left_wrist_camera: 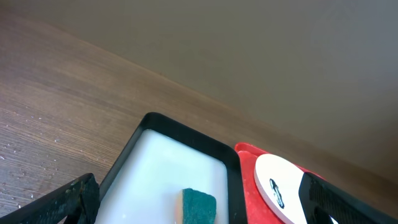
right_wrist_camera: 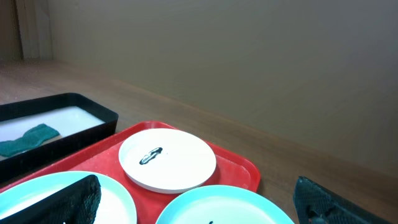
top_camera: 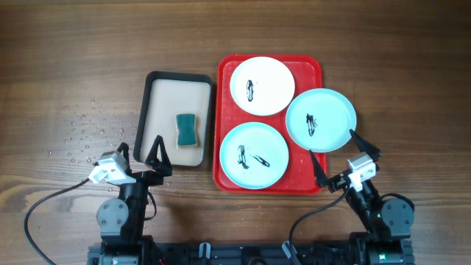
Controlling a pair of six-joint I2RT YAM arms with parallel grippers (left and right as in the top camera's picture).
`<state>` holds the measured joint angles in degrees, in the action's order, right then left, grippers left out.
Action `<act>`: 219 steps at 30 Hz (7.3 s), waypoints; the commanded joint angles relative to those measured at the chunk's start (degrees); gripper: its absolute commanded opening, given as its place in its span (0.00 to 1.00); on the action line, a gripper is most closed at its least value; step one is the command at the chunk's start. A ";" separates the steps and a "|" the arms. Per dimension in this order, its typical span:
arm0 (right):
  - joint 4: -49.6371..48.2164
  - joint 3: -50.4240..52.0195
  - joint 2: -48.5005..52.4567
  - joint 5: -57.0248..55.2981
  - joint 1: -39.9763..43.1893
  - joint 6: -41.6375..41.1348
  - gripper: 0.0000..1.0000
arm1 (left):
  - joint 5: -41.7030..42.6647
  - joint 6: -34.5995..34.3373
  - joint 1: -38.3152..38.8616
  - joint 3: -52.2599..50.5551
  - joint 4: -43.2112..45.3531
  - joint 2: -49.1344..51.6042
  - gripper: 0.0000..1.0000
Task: Clean dirty plates on tray and stack at the side
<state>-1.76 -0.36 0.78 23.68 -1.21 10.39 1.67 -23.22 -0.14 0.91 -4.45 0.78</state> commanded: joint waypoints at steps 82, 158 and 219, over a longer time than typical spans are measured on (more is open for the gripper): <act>-0.13 0.07 -0.50 -0.15 -0.22 0.13 1.00 | 0.87 0.28 -0.39 -0.57 0.20 -0.44 1.00; 56.06 -62.53 71.01 0.57 -12.98 -24.39 0.61 | 7.91 -6.82 12.26 57.18 -29.62 105.59 0.04; 48.54 -54.80 93.59 -2.89 -13.42 -21.99 0.39 | 12.87 -0.76 17.09 76.50 -55.19 91.95 0.04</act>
<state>49.12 -55.57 89.67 20.51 -14.02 -13.91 10.87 -25.36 14.68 76.49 -59.16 93.97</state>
